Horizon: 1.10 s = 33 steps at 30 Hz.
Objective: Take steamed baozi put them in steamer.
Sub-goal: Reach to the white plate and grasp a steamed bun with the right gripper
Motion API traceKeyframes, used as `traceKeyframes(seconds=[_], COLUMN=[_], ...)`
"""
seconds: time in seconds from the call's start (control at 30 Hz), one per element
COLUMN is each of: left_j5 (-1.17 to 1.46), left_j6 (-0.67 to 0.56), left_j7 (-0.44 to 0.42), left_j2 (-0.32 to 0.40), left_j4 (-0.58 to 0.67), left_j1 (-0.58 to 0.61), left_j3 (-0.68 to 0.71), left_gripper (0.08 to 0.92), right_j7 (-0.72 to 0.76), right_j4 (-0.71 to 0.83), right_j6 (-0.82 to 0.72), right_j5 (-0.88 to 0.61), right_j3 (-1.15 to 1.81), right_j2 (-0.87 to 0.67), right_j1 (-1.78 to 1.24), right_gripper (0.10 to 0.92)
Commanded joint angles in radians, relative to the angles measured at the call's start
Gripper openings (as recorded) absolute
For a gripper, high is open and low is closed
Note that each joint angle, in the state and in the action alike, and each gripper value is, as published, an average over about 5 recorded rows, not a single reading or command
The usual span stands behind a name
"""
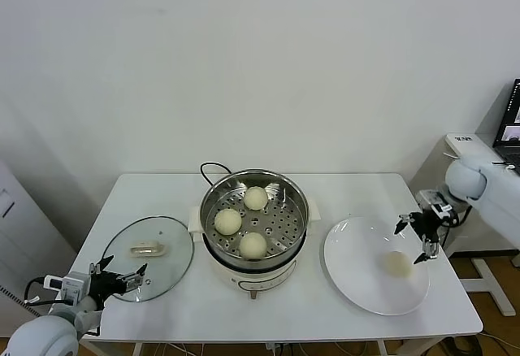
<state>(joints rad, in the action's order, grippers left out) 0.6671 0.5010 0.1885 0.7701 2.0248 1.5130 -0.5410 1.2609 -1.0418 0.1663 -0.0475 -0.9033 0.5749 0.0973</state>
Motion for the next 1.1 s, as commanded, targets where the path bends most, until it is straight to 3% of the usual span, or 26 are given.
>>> traceKeyframes(seconds=[0.03, 0.5, 0.9, 1.1], left_j5=[0.000, -0.001, -0.005, -0.004], left_j6=[0.000, -0.001, 0.003, 0.011], left_j7=[0.000, 0.000, 0.003, 0.007], left_j2=[-0.001, 0.000, 0.002, -0.002], left_j4=[0.000, 0.004, 0.008, 0.011], left_j1=[0.000, -0.001, -0.002, -0.007], left_j3=[0.001, 0.000, -0.002, -0.002], left_gripper=[0.823, 0.823, 0.823, 0.823], right_j7=[-0.031, -0.078, -0.034, -0.021], right_j4=[0.048, 0.087, 0.019, -0.070], right_j6=[-0.003, 0.008, -0.016, -0.079], right_j5=[0.096, 0.115, 0.099, -0.056], right_j3=[0.166, 0.225, 0.206, -0.039], right_j2=[0.011, 0.083, 0.037, -0.024], right_j1=[-0.186, -0.230, -0.187, 0.074], right_gripper=[0.823, 0.794, 0.507, 0.466])
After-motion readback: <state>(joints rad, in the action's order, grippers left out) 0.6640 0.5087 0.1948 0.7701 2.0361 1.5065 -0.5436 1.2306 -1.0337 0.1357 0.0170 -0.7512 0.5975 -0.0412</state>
